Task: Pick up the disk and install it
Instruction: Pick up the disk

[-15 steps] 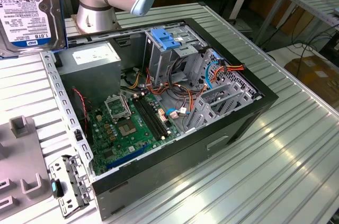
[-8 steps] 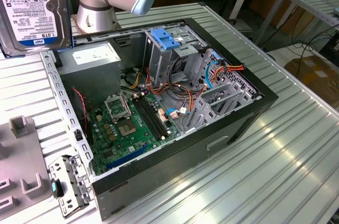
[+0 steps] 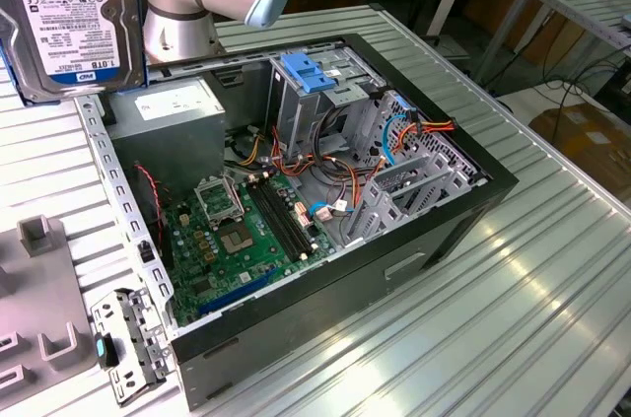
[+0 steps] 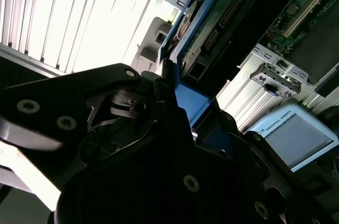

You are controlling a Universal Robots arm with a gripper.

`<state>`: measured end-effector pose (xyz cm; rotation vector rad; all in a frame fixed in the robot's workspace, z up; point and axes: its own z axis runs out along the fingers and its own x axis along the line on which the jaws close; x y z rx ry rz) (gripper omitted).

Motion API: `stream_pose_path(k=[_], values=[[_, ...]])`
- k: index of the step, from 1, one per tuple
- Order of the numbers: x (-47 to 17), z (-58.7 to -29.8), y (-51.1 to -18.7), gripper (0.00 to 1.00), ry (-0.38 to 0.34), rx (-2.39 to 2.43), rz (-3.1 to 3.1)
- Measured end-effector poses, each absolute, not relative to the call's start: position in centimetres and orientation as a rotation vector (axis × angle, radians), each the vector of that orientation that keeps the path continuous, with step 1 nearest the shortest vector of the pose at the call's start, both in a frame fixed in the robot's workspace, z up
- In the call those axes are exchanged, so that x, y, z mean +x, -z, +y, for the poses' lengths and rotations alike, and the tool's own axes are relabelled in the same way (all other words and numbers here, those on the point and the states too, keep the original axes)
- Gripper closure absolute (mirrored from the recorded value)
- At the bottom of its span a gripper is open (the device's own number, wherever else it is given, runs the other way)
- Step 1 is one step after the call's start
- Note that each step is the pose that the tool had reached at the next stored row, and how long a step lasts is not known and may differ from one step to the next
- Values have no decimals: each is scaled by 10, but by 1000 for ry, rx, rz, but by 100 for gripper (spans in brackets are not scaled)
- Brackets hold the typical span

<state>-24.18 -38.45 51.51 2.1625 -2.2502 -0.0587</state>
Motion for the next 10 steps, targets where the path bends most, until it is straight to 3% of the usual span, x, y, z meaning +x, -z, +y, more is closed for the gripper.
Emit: stream_pose_path(k=[10], values=[[-208, -385, -515, 63, 59, 2163, -2250]])
